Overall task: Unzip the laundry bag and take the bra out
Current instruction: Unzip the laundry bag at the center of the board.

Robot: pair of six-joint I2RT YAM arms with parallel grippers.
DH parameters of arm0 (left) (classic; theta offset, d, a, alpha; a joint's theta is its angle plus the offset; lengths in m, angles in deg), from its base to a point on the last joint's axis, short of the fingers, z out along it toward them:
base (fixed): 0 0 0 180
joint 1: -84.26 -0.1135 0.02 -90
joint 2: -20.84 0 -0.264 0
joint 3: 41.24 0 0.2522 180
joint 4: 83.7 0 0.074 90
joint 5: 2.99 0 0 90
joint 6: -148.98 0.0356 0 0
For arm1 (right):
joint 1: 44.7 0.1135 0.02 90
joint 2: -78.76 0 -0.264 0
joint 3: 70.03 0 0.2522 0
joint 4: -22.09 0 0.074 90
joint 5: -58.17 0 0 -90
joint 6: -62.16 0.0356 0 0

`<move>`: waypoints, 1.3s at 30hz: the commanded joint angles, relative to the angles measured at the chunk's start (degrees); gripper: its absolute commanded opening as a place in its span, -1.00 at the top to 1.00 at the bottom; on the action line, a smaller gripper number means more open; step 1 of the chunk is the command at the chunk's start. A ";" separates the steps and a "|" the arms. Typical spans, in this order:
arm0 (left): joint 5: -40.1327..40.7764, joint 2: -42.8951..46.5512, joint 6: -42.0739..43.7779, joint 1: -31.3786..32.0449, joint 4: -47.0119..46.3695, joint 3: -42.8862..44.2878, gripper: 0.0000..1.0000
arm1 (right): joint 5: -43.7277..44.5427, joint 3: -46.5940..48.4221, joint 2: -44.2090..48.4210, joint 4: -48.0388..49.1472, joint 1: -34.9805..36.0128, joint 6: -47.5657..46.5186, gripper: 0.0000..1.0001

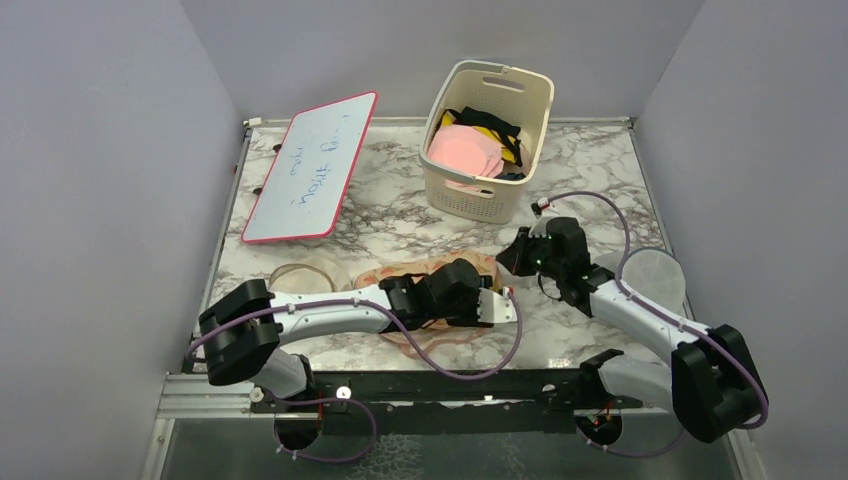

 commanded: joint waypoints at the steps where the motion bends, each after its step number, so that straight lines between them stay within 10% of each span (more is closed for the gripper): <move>1: 0.39 -4.13 -2.30 -0.13 1.61 3.16 0.06 | -3.96 -0.84 4.05 -1.76 -0.45 -1.43 0.99; 19: 0.63 -7.40 -17.47 -0.25 -7.62 7.04 -0.62 | -8.62 -4.45 9.30 -3.94 1.74 2.91 0.99; 39: 13.54 -11.76 -15.22 -0.22 -5.46 8.61 -0.30 | -7.14 -3.77 12.26 -7.31 4.55 4.98 0.99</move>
